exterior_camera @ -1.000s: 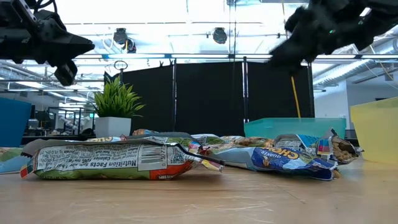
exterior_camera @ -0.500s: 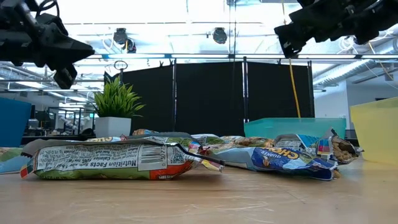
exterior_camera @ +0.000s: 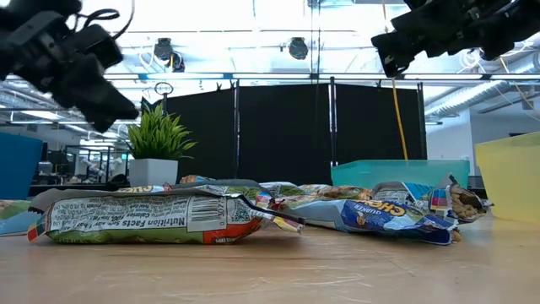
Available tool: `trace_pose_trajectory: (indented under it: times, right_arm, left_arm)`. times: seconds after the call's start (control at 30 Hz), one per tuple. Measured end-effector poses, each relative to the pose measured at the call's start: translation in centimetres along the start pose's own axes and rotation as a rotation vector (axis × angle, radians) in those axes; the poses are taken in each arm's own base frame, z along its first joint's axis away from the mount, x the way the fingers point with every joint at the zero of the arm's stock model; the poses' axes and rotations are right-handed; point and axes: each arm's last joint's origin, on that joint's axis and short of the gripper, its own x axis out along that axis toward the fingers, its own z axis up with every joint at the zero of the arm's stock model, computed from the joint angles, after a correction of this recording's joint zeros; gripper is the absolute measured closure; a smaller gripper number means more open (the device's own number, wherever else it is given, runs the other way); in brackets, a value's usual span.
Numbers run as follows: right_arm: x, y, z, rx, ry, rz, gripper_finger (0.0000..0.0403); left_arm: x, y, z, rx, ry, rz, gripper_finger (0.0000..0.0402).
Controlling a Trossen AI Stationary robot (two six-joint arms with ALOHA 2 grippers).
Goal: Pick and place Granola Bars by type
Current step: Put the yellow granola bar into the green bin
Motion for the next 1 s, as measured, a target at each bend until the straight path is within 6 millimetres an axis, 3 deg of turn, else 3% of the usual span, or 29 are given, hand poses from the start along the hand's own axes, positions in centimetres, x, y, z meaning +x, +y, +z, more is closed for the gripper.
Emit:
trace_pose_trajectory:
  times: [0.17, 0.4, 0.63, 1.0]
  right_arm:
    - [0.0, -0.3, 0.0, 0.006, -0.002, -0.093, 0.0248]
    - [0.0, -0.3, 0.0, 0.009, -0.002, -0.1, 0.0248]
    - [0.0, -0.3, 0.0, 0.011, -0.002, -0.1, 0.0248]
    - [0.0, -0.3, 0.0, 0.02, -0.003, -0.1, 0.0248]
  left_arm:
    - [3.2, -1.9, 2.5, 0.111, 0.161, 0.025, 0.0242]
    - [8.4, -2.9, 2.2, 0.136, 0.365, 0.106, 0.0167]
    - [11.7, -2.6, 0.6, 0.163, 0.463, 0.18, 0.0169]
    - [13.3, -2.3, 0.3, 0.224, 0.377, 0.226, 0.0204]
